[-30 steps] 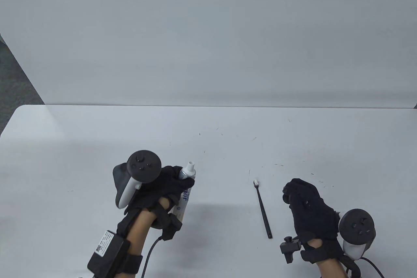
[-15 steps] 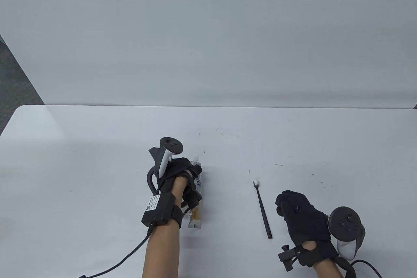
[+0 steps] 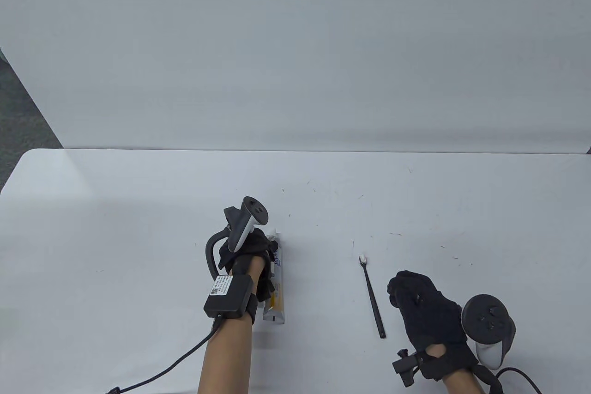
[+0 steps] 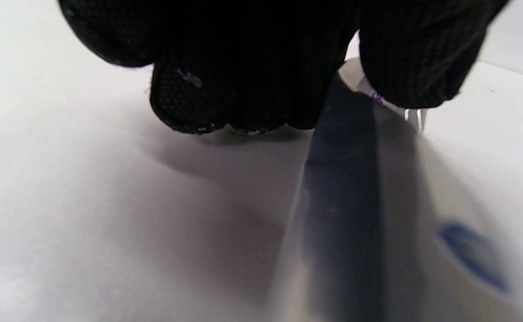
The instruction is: Squeeze toothpaste onto toothbrush
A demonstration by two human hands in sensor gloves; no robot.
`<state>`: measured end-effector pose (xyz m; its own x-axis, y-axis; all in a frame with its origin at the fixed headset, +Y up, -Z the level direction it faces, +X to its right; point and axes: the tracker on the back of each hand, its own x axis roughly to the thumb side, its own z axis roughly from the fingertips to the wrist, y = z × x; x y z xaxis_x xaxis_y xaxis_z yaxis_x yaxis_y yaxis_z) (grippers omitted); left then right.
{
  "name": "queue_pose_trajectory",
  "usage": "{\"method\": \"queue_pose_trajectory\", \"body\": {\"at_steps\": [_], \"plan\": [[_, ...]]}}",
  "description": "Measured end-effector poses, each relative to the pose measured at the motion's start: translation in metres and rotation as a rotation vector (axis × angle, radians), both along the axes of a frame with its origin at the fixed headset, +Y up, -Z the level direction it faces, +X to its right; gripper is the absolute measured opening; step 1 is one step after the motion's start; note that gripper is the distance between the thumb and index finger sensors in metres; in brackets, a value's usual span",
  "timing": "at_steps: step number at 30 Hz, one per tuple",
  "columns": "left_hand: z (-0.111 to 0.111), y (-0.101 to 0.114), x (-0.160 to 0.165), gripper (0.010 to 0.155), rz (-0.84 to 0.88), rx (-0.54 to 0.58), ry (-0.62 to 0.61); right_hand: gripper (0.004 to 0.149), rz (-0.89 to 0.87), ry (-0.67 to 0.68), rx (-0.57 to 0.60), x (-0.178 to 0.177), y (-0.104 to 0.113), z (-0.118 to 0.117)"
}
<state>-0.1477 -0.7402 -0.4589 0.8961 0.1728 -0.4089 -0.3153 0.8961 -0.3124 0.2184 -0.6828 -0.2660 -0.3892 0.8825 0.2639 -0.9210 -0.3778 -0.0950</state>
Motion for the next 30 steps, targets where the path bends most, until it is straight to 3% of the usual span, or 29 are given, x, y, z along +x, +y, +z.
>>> {"method": "queue_pose_trajectory", "body": {"at_steps": [4, 7, 12, 14, 18, 21, 25, 28, 30], "plan": [[0.008, 0.008, -0.007, 0.052, 0.008, 0.013, -0.002, 0.045, 0.001, -0.014, -0.004, 0.003, -0.001, -0.001], [0.02, 0.027, -0.014, 0.058, 0.02, 0.085, -0.022, 0.045, 0.013, -0.015, -0.001, 0.005, 0.0, -0.001], [0.066, 0.086, -0.029, 0.075, 0.089, 0.407, -0.164, 0.051, 0.154, -0.079, 0.117, 0.008, 0.009, 0.004], [0.102, 0.114, -0.041, 0.078, 0.085, 0.58, -0.229, 0.055, 0.227, -0.086, 0.164, 0.006, 0.013, 0.007], [0.159, 0.135, -0.06, 0.086, 0.023, 0.826, -0.375, 0.064, 0.273, 0.007, 0.205, -0.005, 0.017, 0.013], [0.196, 0.127, -0.069, 0.092, -0.215, 0.864, -0.461, 0.071, 0.568, 0.058, 0.217, -0.017, 0.017, 0.016], [0.213, 0.092, -0.079, 0.097, -0.517, 0.851, -0.496, 0.074, 0.828, 0.088, 0.22, -0.03, 0.01, 0.016], [0.205, 0.075, -0.087, 0.099, -0.381, 0.655, -0.515, 0.074, 0.887, 0.106, 0.187, -0.036, 0.003, 0.013], [0.199, 0.07, -0.09, 0.099, -0.33, 0.63, -0.517, 0.074, 0.916, 0.108, 0.165, -0.037, -0.003, 0.011]]}}
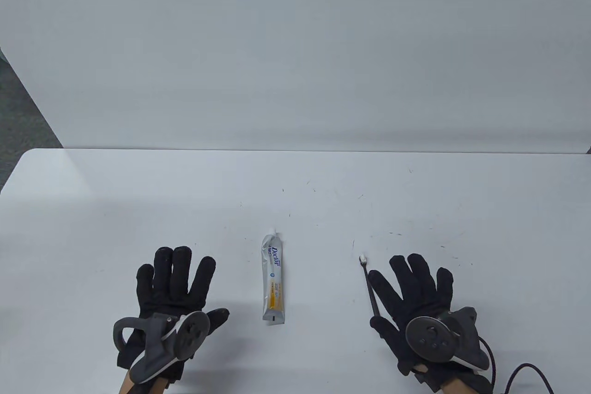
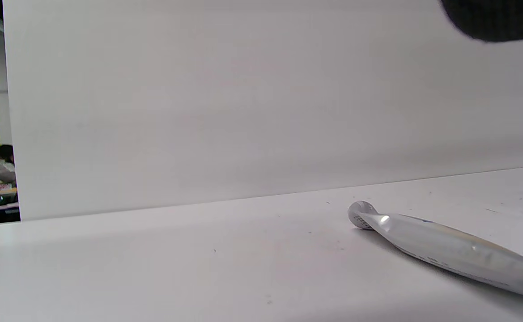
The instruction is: Squeeze toothpaste onto toothbrush
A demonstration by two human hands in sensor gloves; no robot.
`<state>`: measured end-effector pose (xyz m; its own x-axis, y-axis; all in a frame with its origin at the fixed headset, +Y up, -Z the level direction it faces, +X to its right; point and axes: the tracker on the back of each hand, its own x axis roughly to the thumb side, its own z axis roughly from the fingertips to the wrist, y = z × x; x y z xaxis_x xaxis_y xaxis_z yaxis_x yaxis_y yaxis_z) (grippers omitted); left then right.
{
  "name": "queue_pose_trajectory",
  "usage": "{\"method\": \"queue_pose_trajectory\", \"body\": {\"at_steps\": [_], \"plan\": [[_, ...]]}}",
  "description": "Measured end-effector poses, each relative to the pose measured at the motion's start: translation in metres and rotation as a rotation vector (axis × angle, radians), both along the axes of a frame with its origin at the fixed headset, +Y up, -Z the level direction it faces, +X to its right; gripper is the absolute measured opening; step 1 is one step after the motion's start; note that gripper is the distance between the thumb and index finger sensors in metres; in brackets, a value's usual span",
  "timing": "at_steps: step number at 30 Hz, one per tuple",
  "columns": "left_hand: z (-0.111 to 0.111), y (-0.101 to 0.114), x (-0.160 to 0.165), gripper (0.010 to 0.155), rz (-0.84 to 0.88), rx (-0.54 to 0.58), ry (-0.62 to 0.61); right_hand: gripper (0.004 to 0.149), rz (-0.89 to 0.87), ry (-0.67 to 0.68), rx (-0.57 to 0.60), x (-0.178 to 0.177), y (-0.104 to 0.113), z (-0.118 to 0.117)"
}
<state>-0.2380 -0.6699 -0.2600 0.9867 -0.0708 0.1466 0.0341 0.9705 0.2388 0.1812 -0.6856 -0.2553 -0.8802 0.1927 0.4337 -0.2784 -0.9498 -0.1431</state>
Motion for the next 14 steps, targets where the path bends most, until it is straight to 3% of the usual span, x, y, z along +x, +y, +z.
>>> {"method": "queue_pose_trajectory", "body": {"at_steps": [7, 14], "plan": [[-0.006, -0.013, 0.003, 0.099, -0.037, -0.077, 0.013, 0.074, 0.065, -0.021, -0.167, -0.003, -0.015, -0.008], [-0.009, -0.021, 0.011, 0.097, -0.068, -0.116, 0.009, 0.073, 0.034, -0.022, -0.169, -0.001, -0.015, -0.008]]}}
